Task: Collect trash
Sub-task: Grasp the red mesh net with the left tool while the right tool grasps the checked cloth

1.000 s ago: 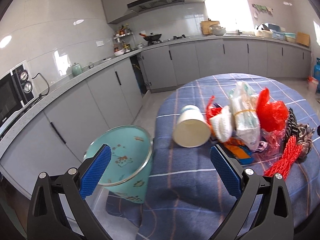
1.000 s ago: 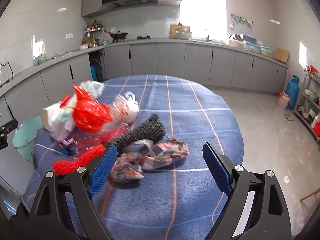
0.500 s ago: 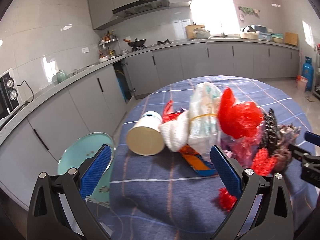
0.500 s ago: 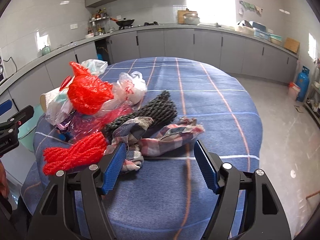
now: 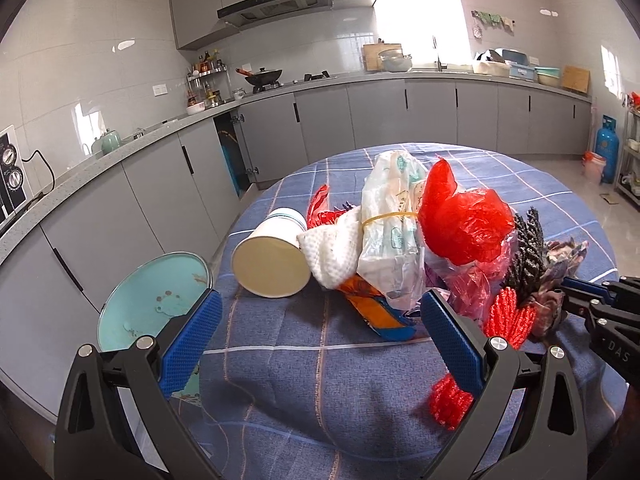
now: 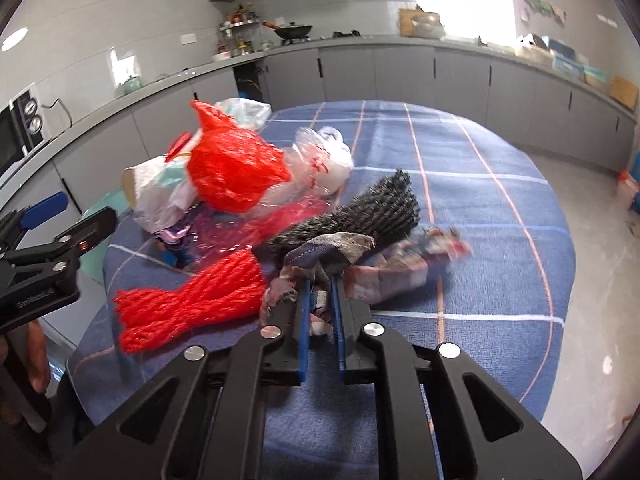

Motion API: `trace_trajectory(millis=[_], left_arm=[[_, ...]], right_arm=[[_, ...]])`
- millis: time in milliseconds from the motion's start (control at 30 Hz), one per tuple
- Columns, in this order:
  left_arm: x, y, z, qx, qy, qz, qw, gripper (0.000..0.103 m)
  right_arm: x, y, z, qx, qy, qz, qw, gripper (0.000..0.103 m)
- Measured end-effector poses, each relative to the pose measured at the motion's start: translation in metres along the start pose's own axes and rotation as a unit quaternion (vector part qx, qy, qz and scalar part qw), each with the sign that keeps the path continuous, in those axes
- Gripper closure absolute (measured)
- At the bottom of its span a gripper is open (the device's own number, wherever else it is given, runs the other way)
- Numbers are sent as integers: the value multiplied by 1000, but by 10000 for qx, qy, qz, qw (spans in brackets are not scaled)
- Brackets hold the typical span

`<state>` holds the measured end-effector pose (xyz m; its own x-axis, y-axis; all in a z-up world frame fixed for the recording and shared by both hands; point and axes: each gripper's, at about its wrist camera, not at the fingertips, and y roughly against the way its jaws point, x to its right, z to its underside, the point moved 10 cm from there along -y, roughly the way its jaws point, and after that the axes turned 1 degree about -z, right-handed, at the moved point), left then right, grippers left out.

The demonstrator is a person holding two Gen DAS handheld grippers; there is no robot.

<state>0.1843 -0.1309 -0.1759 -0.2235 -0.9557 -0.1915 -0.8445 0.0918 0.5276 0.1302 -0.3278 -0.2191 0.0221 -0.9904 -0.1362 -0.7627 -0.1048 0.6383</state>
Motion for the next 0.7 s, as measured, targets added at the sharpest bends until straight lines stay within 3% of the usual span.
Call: trace_trajectory(millis=[200,300,400,433,533,700], left_arm=[[12,4,1,37,-79,88,9999,6],[20,3,3,9,-106,165,9998,6],[32,2,4,-12,-164,296,9994,6],[37,2,5,-19,-198,346,9992,6],[49,3,7,-25,-295,429,9986,6],[58,4,13,-41,-353,527,9980,6]], right_arm=[[9,11,-2,94,227,406,9989,94],[29,20,-3,89,265,760,9967,94],[46,21,2,-76,206,857,9961,94],[50,22,3,-35,122,808,9967,92],[56,28,2,89,-70,736,9972,64],[53,36,0,230,-77,655,9976,55]])
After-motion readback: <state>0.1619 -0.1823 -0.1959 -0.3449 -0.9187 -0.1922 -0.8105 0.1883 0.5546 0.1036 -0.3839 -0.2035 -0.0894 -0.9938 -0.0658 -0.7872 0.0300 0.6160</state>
